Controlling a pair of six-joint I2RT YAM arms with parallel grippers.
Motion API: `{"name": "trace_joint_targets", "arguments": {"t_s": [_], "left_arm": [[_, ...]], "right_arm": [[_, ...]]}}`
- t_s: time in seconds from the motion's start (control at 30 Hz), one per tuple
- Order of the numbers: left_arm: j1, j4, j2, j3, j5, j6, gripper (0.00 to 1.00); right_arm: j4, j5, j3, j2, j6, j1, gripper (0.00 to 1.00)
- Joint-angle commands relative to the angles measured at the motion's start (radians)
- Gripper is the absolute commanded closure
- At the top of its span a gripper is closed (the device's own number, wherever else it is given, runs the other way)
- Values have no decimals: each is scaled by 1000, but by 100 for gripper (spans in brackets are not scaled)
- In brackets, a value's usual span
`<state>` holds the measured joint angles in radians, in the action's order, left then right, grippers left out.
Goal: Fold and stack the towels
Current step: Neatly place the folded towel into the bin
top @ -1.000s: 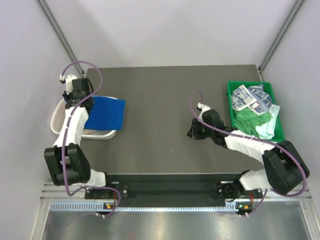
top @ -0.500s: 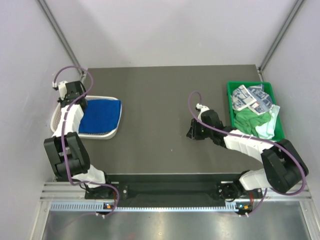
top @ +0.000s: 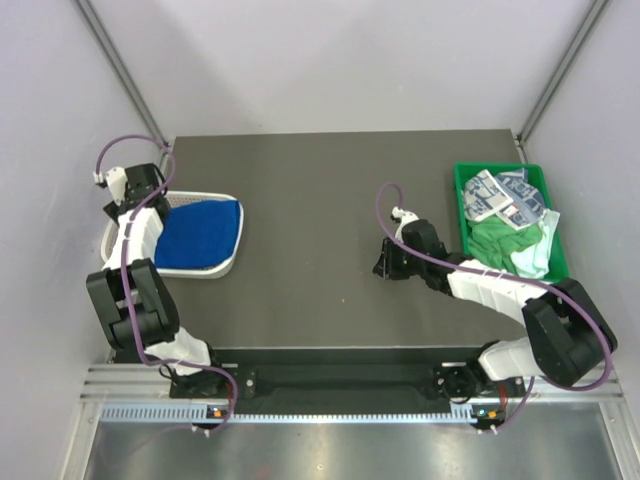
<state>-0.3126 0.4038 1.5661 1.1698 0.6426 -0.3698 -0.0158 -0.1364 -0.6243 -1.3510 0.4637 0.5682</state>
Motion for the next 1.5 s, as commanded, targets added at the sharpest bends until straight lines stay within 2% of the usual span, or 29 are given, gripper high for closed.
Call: {"name": "trace_joint_targets", "arguments": {"t_s": [0.0, 0.2, 0.33, 0.47, 0.57, 0.7, 0.93, 1.07, 1.17, 1.27, 1.37, 1.47], "left_arm": [[-2, -26, -35, 34, -36, -59, 45], [93, -57, -115, -30, -66, -95, 45], [246, -83, -167, -97, -90, -121, 45], [337, -94, -187, -163, -110, -184, 45], [346, -137, -176, -225, -144, -210, 46], [346, -181, -101, -255, -94, -218, 45], [340, -209, 55, -185, -115, -248, 45], [342, -169, 34, -134, -155, -244, 45], [343, -122, -41, -124, -182, -242, 45], [345, -73, -147, -146, -246, -259, 45], [377, -69, -257, -192, -329, -277, 45], [483, -62, -326, -199, -386, -264, 45]], "right_arm": [[19, 12, -31, 30, -17, 19, 73], [19, 35, -40, 52, -16, 19, 73], [-16, 61, -49, 62, -16, 19, 73], [-29, 87, -58, 79, -16, 19, 72], [-50, 129, -71, 93, -23, 21, 72], [-81, 191, -100, 116, -34, 13, 71], [-182, 276, -184, 148, -76, -13, 69], [-249, 308, -253, 164, -94, -36, 67], [-295, 342, -296, 161, -112, -56, 65], [-331, 385, -339, 148, -131, -114, 64], [-351, 322, -371, 125, -137, -238, 64], [-362, 311, -399, 92, -143, -367, 64]]}}
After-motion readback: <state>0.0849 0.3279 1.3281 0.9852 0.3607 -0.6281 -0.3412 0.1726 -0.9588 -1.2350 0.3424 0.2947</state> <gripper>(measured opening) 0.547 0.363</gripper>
